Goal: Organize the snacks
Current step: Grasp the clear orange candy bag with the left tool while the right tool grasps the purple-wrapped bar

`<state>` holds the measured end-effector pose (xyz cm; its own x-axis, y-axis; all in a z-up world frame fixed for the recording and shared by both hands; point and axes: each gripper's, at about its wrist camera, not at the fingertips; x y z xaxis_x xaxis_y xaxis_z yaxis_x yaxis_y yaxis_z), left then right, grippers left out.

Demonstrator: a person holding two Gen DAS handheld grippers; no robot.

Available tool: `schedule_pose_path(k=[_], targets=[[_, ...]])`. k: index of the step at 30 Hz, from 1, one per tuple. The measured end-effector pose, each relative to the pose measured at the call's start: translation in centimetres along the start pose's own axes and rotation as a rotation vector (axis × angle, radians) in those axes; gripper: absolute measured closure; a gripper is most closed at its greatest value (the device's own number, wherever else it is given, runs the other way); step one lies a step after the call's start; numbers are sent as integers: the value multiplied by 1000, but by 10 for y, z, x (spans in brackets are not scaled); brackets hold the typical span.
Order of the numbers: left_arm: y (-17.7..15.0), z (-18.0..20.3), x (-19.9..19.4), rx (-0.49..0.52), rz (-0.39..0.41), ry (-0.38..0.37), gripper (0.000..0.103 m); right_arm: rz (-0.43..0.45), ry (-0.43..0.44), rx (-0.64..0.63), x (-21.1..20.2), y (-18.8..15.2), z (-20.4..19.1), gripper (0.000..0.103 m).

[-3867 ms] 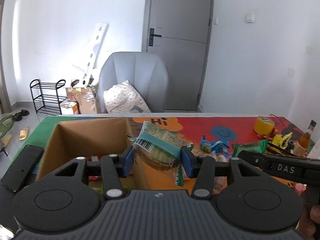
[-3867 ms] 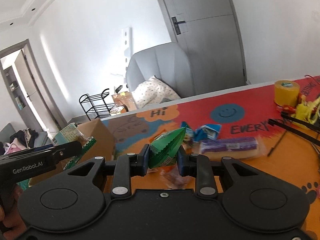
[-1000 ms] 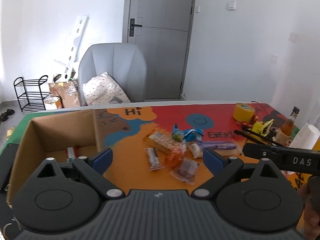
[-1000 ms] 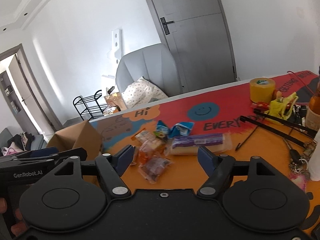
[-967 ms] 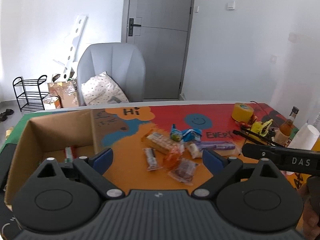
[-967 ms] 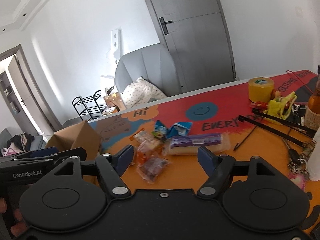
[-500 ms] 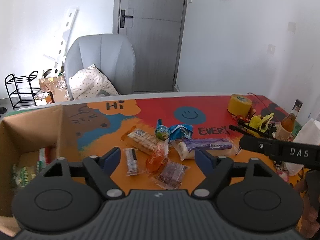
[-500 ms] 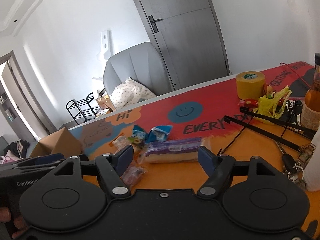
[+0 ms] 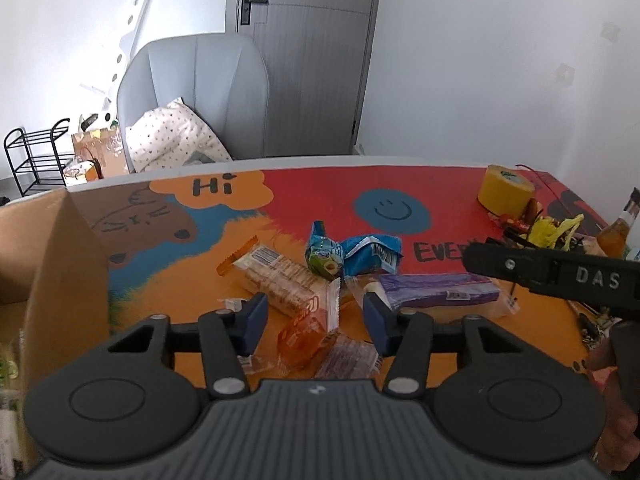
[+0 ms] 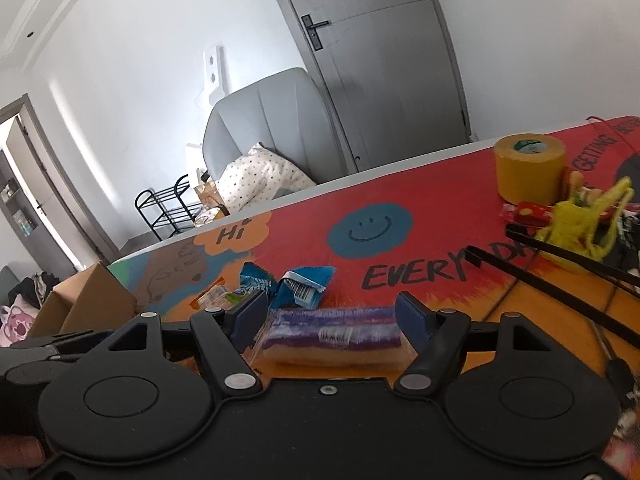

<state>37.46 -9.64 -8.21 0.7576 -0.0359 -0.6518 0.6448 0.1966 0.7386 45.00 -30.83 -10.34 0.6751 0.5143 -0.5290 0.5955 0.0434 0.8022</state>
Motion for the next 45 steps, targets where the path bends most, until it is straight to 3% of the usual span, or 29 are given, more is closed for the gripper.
schedule_pose_path(k=[9,13,26,32,33,34,36,38,45], targets=[[-1,-5,24,-31,-43,11,78,-31,33,-22,36,9,-1,31],[0,-7,25,-35,-36,19,82,-55,38,-37,42,5,0,31],[-2,-15,5,-46,-26,5,85,-159,29,-57,29,-17,-11,31],[-6,-23,-9,-55,-15,6,85,-207,7,-133,21,-35,-33,31],[-7,-24,-11,-57,-15,3,85,-207,-14,-158,21,-37,-38,35],[-7,-24,-13,-58,-15,-1,85,-208,-37,-182,19,-39,-41,49],[-9,-25,-20,-55,-9,-7,85,-220,-56,-202,17,-39,-46,68],[-9,-27,-27,-55,-3,-13,85,-229,-13,-174,13,-38,-45,70],[-12,-31,-51,-49,29,-20,85,-169,-16,-146,-8,-40,-52,72]])
Point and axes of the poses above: each gripper's, at about its wrist camera, not at the fingertips, and x roughly the way its jaws point, z to its right, y to its top, and after that the axes turned 7 degrees about -x, right-handed
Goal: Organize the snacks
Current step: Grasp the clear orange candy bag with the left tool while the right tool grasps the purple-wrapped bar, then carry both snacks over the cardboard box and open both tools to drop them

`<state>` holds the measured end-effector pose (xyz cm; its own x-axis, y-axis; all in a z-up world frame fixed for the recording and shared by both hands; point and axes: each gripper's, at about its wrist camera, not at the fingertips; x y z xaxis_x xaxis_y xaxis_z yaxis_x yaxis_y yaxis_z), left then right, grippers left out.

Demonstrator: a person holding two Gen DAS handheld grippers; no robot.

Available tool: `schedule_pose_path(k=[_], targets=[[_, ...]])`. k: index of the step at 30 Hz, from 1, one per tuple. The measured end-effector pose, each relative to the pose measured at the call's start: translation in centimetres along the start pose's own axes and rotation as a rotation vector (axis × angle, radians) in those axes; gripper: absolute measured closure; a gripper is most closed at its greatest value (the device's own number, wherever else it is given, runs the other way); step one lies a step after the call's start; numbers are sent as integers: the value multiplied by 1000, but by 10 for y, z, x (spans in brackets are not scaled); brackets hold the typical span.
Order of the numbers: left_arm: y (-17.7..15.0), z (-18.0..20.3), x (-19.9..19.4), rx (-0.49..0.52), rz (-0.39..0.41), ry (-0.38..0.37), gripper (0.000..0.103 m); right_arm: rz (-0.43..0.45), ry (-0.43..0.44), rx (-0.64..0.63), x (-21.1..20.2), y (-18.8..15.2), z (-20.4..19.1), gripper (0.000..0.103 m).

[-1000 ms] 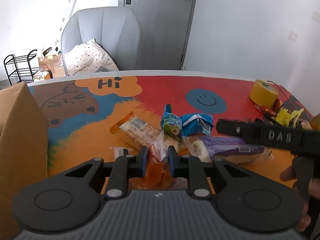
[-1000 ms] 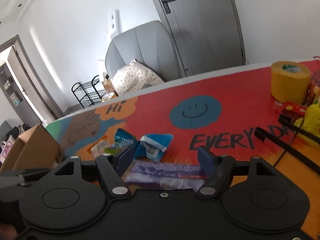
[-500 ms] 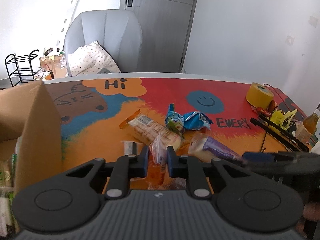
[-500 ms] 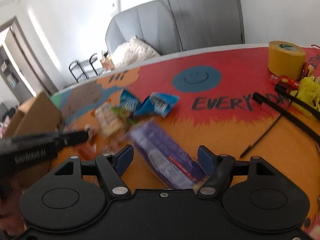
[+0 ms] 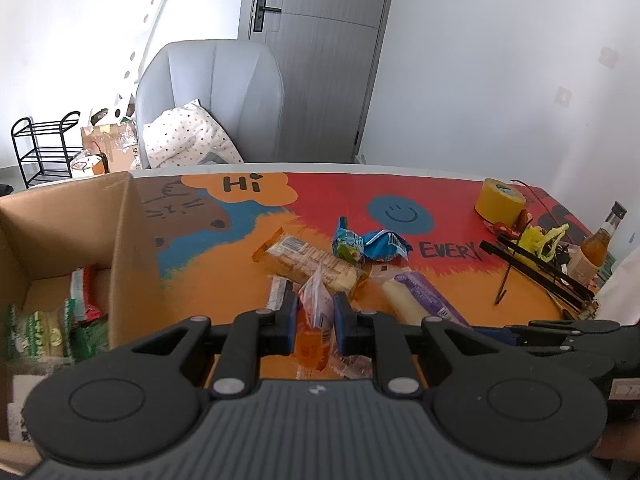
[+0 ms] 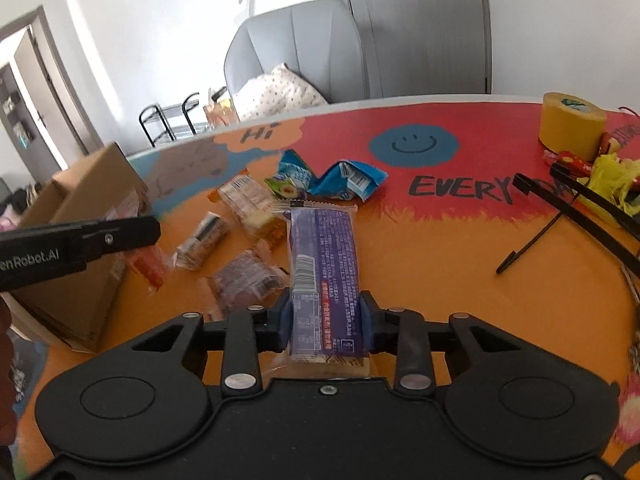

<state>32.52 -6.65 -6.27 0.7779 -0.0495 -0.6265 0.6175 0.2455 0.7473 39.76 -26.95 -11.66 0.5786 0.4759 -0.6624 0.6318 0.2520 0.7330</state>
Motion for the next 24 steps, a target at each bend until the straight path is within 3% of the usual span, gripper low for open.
schedule_pose_path(k=[13,24], targets=[[5,-3,-45,0,69,-17,85,133,16,-19,-41,17,-29,72],[13,-29,-78,-23,126,25,85,204,66,-56,-55,32,-66,72]])
Point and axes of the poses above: each gripper's, at about its wrist camera, not at the fingertips, and x roughly the way its jaws point, z to its right, y to its top, and after that the axes turned 7 degrees about -x, right-handed
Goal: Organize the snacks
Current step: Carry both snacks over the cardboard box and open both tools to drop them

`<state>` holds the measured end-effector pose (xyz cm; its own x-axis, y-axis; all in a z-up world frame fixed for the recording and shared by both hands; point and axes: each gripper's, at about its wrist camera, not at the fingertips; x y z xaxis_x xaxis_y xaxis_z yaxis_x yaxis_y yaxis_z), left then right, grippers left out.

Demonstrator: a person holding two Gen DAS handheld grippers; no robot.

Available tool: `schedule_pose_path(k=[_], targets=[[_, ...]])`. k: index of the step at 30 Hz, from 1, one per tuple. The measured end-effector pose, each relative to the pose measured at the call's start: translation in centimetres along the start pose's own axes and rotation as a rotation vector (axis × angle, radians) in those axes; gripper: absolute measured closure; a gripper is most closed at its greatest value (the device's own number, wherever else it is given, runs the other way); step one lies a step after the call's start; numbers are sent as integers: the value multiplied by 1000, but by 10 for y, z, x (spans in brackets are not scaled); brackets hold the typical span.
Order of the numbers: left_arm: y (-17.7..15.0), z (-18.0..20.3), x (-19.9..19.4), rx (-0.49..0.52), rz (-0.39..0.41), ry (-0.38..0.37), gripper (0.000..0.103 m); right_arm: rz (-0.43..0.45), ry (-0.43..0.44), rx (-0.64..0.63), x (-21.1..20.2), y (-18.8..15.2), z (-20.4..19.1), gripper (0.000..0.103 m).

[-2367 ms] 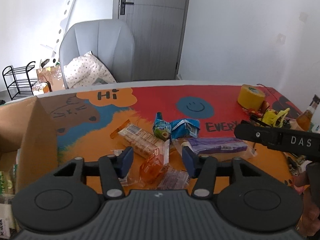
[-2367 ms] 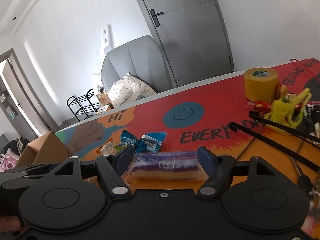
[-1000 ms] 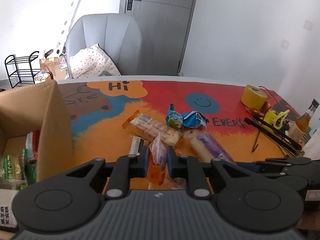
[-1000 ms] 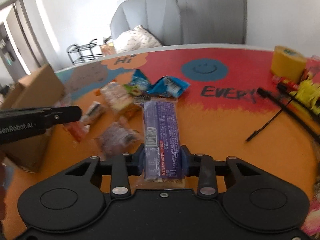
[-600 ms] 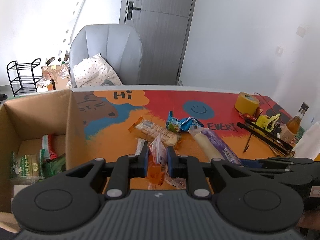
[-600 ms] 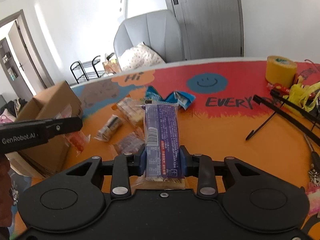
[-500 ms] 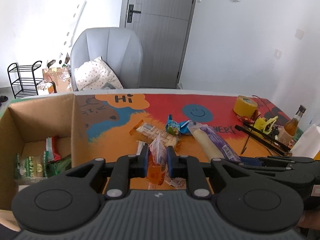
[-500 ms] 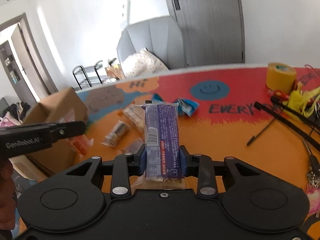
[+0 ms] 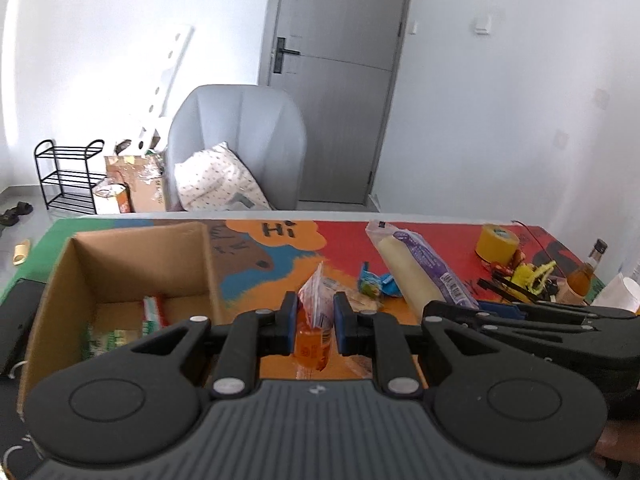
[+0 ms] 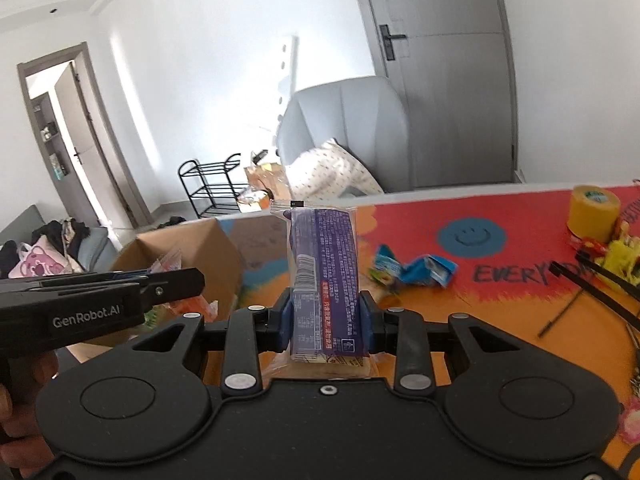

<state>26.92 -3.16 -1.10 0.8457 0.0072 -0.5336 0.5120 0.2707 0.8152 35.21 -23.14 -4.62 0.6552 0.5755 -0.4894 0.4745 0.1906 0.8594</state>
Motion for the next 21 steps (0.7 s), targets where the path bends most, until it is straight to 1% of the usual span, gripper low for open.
schedule_pose_path(k=[5,11,21], targets=[[7,-20,-11,-18,25,37,85,17,27,-2,5,6,-15,72],[14,-46,-19,-35,40,87,85,33,38,3,13,15,-28,72],[23,-85,-17,-85,48,146,85,24,68,-43,30,26,-60,72]])
Point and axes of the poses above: each gripper's, at about its wrist camera, not at the fingertips, and x roughly the way its jaws point, z to its right, y to its top, and after that the axes turned 7 degrees about -x, right-handed
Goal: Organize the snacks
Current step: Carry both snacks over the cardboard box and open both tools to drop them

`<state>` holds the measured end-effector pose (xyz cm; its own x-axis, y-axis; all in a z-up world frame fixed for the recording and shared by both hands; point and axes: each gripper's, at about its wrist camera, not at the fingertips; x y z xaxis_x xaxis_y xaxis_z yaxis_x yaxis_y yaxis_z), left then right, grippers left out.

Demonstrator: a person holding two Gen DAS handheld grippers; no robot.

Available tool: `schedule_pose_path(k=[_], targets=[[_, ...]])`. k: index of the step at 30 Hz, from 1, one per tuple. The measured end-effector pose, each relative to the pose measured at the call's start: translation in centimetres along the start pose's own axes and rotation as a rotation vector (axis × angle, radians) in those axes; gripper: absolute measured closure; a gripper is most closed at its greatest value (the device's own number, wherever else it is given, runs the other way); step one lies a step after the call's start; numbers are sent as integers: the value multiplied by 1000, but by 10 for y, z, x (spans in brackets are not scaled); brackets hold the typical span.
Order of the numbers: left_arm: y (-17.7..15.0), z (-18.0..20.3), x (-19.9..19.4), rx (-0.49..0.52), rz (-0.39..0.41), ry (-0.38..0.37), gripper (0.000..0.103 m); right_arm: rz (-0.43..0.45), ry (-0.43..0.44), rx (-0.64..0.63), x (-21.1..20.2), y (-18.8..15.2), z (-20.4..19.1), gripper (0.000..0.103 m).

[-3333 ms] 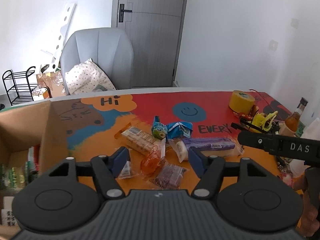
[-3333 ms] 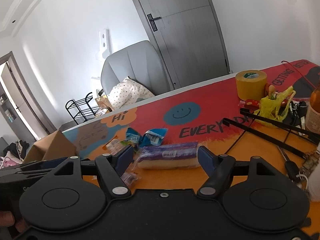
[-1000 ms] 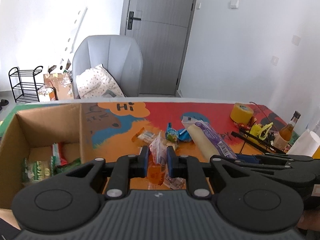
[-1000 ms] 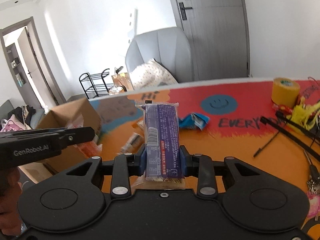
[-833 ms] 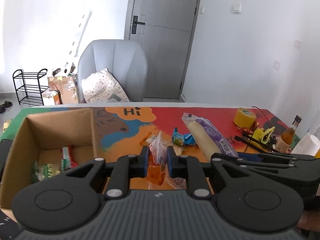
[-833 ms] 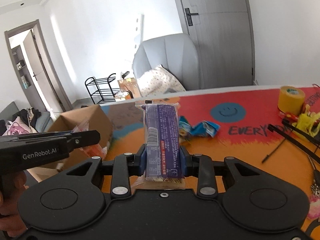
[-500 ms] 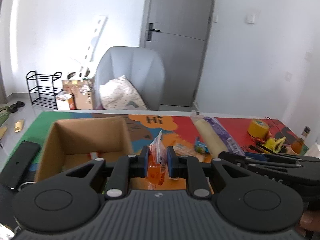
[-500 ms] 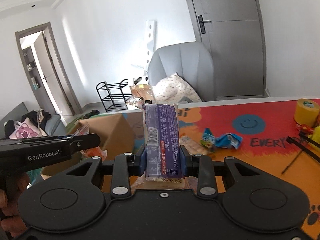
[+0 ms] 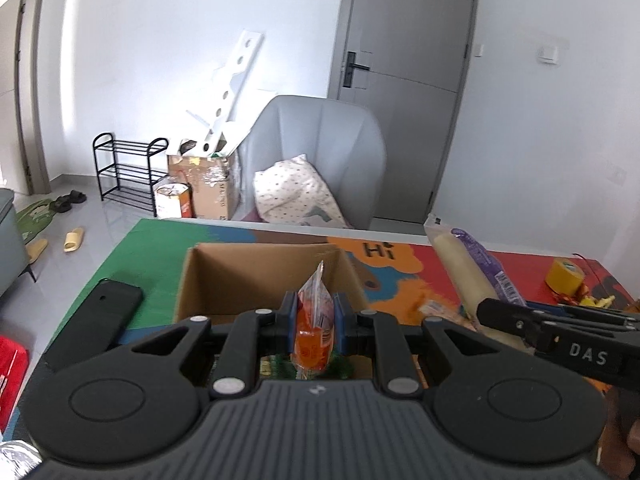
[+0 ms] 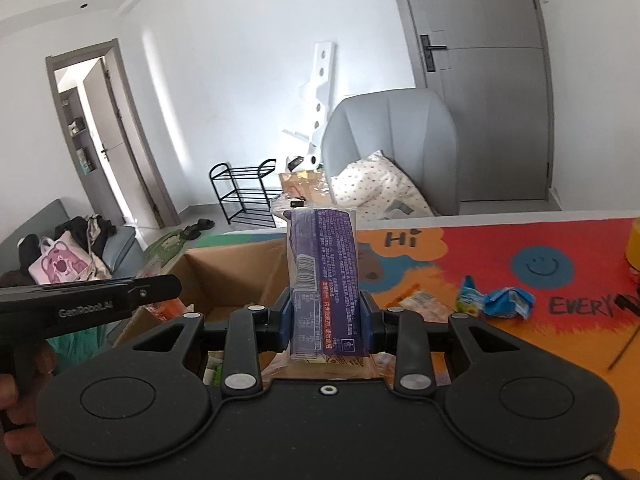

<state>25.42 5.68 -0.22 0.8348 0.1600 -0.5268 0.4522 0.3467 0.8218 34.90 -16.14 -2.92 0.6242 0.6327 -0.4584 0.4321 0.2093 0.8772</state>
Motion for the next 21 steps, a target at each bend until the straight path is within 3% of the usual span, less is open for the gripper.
schedule_pose_path(k=[6,10,14,20,21], targets=[[5,-19,16,-27,-18,6,85,-13,20,-22,12,5,-15,72],[5,-27,21,-49,-11,37,69,-26,35,-31,22,7,-25,72],[2,-39,21,-78,-22,45,66,-41,54,-40,33,8,-37,72],[4,-53,14,-99,-10,56,50,-25,80,-23,46,15,-54,72],[4,-55,13,-103,-8,58,49,-17,87,-14,47,17,-56,65]])
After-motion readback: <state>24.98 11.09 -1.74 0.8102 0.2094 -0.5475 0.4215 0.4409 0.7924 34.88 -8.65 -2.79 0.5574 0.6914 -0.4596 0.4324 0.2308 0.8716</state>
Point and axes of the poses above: each gripper's, at about its wrist camera, not at the fingertips, and x roughly the way its jaws point, z to its right, y to its top, and after that the axes turned 7 degrees about -x, right-handed
